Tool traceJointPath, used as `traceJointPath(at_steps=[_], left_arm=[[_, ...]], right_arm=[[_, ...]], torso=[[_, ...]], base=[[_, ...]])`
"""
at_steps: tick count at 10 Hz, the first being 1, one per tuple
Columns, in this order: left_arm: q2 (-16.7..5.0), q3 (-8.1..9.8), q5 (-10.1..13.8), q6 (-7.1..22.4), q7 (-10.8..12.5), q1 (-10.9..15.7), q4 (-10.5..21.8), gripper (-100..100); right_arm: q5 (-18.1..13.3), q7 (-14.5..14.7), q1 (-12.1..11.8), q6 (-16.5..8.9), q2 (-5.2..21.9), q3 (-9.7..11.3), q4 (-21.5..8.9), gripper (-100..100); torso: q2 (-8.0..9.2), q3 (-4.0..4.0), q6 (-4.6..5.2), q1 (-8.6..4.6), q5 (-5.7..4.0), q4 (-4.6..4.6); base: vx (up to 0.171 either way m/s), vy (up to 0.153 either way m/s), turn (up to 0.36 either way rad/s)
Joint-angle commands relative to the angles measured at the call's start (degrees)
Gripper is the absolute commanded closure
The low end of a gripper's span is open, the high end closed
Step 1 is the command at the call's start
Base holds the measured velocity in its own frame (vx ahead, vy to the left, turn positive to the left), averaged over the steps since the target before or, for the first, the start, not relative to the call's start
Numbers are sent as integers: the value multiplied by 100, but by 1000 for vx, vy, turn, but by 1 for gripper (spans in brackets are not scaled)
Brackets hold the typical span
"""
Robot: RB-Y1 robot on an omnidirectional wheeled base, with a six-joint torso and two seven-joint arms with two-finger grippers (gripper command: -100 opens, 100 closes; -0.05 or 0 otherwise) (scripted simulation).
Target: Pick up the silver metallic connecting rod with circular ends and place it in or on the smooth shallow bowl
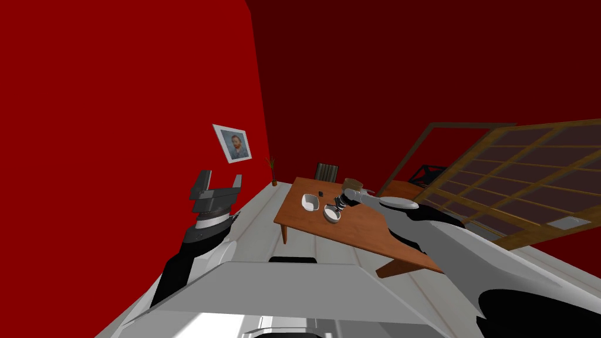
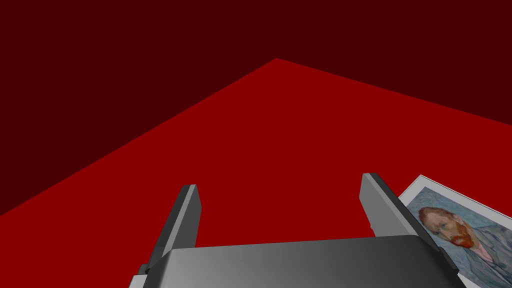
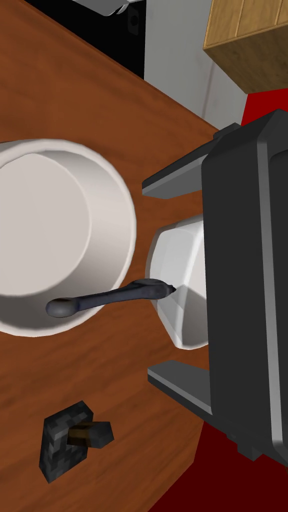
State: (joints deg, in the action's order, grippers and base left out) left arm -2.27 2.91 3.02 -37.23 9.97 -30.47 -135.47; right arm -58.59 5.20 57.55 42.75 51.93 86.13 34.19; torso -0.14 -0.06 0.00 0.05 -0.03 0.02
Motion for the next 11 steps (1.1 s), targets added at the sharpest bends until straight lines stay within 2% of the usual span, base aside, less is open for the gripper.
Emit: traceJointPath(at_steps=[1, 2, 4, 5, 6, 11], left_arm=[[0, 0, 0, 0, 0, 0, 0, 0], [0, 0, 0, 0, 0, 0, 0, 0], [0, 0, 0, 0, 0, 0, 0, 0], [0, 0, 0, 0, 0, 0, 0, 0], [0, 0, 0, 0, 0, 0, 0, 0], [0, 0, 0, 0, 0, 0, 0, 0]], right_arm=[[-46, -147, 22, -68, 98, 57, 218, -100], [-43, -200, 220, 98, 232, 101, 299, -100], [-39, -252, 418, 264, 366, 146, 381, -100], [-44, -232, 340, 181, 339, 132, 385, -100], [-45, -250, 353, 198, 353, 137, 400, 0], [-45, -248, 352, 197, 351, 136, 398, 0]], torso=[[0, 0, 0, 0, 0, 0], [-4, -3, 0, -4, -1, -1], [1, 0, 0, 0, 0, 0], [5, 3, 0, 2, 1, 1], [-1, -1, -1, -1, -1, -1], [-10, -7, -1, -7, -3, -3]], base=[[-8, 4, -2], [-17, 14, -21], [-34, 19, -21], [-17, 10, -5], [0, 0, 0], [0, 0, 0]])
